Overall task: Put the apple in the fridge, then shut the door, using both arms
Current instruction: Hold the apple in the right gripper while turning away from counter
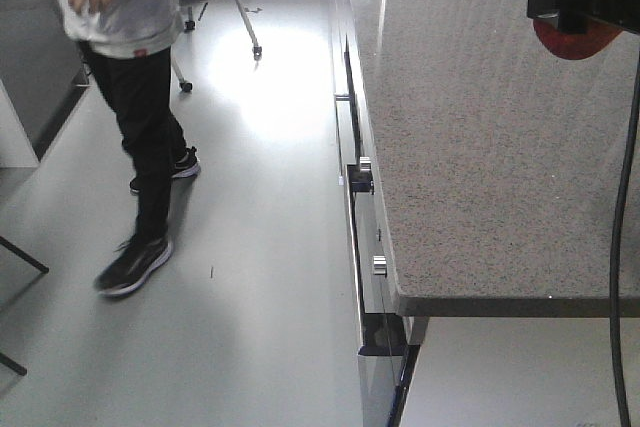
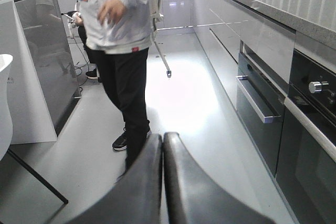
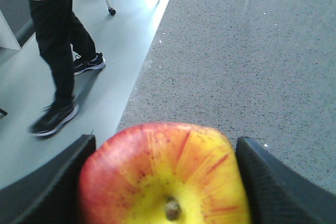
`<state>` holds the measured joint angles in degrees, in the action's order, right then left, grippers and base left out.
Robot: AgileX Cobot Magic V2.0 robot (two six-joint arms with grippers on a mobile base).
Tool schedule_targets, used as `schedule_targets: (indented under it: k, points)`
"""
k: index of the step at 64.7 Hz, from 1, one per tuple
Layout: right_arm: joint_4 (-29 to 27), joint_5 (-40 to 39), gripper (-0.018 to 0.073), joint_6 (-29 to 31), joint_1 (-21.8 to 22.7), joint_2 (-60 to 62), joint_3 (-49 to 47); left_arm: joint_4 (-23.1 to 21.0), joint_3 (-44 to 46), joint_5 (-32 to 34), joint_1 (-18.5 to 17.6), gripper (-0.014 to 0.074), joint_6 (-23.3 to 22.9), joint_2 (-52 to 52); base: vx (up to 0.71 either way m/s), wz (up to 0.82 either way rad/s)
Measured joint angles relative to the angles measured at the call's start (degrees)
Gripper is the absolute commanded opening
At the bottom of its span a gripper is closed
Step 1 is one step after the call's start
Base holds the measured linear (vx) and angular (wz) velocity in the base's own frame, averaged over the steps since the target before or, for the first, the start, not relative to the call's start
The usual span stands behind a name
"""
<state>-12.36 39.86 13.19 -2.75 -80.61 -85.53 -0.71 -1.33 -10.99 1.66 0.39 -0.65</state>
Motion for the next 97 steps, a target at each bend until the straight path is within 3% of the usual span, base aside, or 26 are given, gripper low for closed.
schedule_targets:
  k: [97]
  points:
    - [0.0,0.12,0.0171,0.0,0.0,0.0,0.0,0.0,0.0,0.0,0.0,-0.0006,0.0,0.0,0.0,0.0]
